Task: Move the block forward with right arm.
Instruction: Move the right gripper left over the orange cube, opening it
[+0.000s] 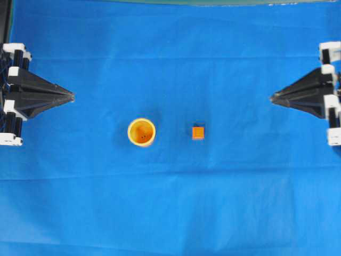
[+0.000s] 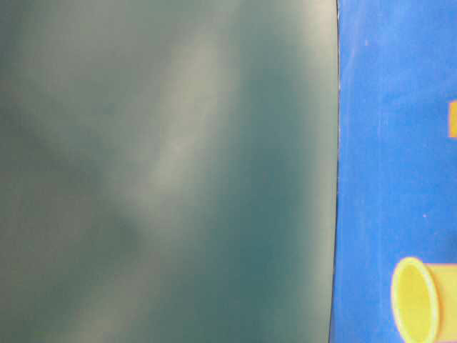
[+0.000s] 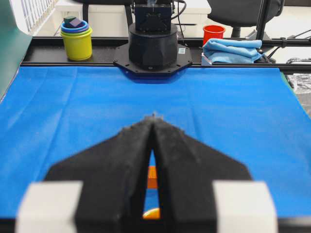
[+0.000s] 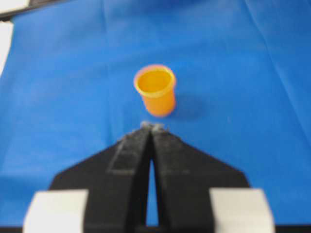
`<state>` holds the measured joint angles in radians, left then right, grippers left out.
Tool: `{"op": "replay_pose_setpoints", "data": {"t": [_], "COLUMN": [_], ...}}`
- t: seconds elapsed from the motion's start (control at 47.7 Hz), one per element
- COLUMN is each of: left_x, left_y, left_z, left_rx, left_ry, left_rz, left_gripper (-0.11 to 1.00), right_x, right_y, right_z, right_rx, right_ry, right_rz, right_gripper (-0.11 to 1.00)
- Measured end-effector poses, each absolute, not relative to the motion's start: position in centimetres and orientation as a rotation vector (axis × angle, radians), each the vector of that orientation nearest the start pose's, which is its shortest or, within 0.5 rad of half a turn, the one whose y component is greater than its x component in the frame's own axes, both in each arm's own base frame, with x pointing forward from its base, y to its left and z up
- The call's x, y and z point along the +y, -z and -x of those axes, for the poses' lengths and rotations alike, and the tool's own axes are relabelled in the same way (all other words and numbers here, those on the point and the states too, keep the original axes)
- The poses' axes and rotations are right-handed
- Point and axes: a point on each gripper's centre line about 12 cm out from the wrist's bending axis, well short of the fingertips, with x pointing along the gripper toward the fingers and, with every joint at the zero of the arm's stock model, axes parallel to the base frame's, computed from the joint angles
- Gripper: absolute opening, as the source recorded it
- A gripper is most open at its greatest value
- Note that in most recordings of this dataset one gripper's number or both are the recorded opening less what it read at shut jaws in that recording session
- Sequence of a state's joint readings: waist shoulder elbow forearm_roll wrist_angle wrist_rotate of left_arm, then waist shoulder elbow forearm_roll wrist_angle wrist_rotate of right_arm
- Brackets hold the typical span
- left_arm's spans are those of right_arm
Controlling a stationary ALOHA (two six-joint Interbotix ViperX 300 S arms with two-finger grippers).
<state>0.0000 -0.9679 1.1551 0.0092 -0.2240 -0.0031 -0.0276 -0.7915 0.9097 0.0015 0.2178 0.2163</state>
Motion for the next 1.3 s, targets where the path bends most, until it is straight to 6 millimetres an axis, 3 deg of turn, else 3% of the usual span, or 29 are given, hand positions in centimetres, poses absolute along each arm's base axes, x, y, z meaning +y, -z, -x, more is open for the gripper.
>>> {"op": "replay_pose_setpoints", "data": {"t": [0.294, 0.65, 0.713, 0.902, 1.301], "left_x": [0.0, 0.0, 0.0, 0.0, 0.0], "left_y": [-29.4, -29.6, -29.6, -29.6, -29.6], "left_z": [-20.0, -20.0, -20.0, -20.0, -20.0], "left_rx": [-0.035, -0.038, -0.040, -0.038, -0.040], "left_ry": [0.002, 0.002, 0.002, 0.002, 0.002], "left_rz": [-0.006, -0.009, -0.011, -0.009, -0.012], "left_gripper": [0.01, 0.01, 0.01, 0.01, 0.01], "right_x": [-1.1, -1.4, -1.5, -1.6, -1.4], "right_y": [-29.3, -25.4, -25.0, -23.3, -18.0], "right_z": [-27.5, -32.8, -33.7, -35.9, -38.1], "right_rx": [0.536, 0.778, 0.796, 0.851, 0.990], "right_ry": [0.101, 0.124, 0.120, 0.108, 0.078], "right_rz": [-0.223, -0.196, -0.182, -0.143, -0.083], "right_gripper": [0.00, 0.01, 0.09, 0.58, 0.56]}}
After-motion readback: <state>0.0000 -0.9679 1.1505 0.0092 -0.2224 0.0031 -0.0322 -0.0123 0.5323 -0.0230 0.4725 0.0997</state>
